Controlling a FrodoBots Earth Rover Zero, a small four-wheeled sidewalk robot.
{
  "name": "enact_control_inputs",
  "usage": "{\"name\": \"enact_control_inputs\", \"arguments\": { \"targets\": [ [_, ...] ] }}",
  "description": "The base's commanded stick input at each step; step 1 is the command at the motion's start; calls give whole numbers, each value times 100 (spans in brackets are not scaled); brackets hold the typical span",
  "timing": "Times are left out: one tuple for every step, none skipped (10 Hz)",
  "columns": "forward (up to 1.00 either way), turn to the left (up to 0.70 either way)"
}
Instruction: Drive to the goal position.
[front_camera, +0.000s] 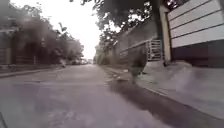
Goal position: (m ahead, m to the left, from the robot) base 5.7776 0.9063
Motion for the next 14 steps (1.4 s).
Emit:
{"name": "enact_control_inputs", "arguments": {
  "targets": [
    [100, 0],
    [100, 0],
    [100, 0],
    [100, 0],
    [100, 0],
    [100, 0],
    [100, 0],
    [100, 0],
    [100, 0],
    [100, 0],
    [100, 0],
    [100, 2],
    [100, 4],
    [100, 7]
  ]
}}
